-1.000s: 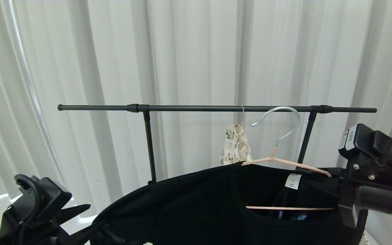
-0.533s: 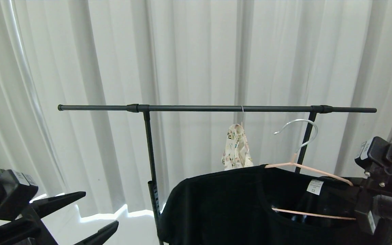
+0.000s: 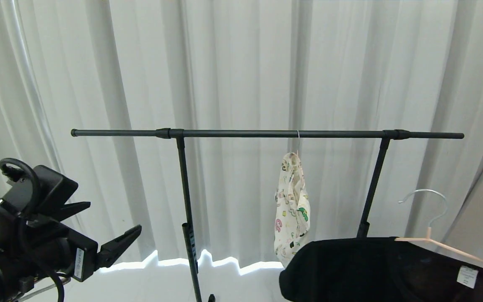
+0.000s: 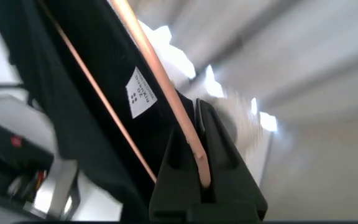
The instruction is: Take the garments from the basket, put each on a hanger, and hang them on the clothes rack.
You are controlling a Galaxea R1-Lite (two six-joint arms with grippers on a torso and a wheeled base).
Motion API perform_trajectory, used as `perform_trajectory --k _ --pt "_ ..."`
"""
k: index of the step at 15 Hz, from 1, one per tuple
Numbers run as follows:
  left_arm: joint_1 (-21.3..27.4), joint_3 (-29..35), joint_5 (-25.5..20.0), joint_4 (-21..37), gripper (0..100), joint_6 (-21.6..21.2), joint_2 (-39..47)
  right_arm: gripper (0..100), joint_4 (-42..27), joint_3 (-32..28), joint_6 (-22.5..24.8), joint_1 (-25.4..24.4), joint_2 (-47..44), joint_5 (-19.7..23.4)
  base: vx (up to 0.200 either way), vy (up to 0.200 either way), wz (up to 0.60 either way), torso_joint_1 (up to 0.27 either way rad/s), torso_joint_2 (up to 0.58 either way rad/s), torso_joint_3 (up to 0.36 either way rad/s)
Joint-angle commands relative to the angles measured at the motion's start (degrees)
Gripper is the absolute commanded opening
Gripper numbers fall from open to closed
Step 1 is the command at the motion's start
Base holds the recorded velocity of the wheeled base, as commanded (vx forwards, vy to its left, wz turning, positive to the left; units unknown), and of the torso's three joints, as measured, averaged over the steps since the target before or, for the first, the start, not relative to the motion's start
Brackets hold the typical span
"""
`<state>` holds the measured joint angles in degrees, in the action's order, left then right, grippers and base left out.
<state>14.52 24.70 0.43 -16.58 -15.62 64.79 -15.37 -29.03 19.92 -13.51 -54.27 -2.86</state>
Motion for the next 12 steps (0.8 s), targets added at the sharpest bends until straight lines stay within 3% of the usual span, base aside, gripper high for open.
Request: perform_trajectory --k 1,6,11,12 --pt "-0.5 -0.6 0.2 0.0 100 -0.1 2.5 0 -5.5 0.2 0.0 8.2 6.5 -0.5 0.000 0.000 0.00 0.000 0.00 0.000" --pt "-2.7 -1.2 6.0 0.0 100 -0.1 2.7 0 -7.7 2.0 0.0 17.8 10.1 -1.4 0.000 0.000 0.00 0.000 0.00 0.000" --pt "-3.4 -1.1 6.3 -0.1 100 -0.1 1.7 0 -7.4 2.0 0.0 19.6 9.7 -2.5 0.000 0.000 0.00 0.000 0.00 0.000" --pt "-3.4 -1.2 6.3 -1.0 100 -0.1 1.7 0 -7.3 2.0 0.0 19.6 9.4 -2.5 0.000 -0.200 0.00 0.002 0.00 -0.007"
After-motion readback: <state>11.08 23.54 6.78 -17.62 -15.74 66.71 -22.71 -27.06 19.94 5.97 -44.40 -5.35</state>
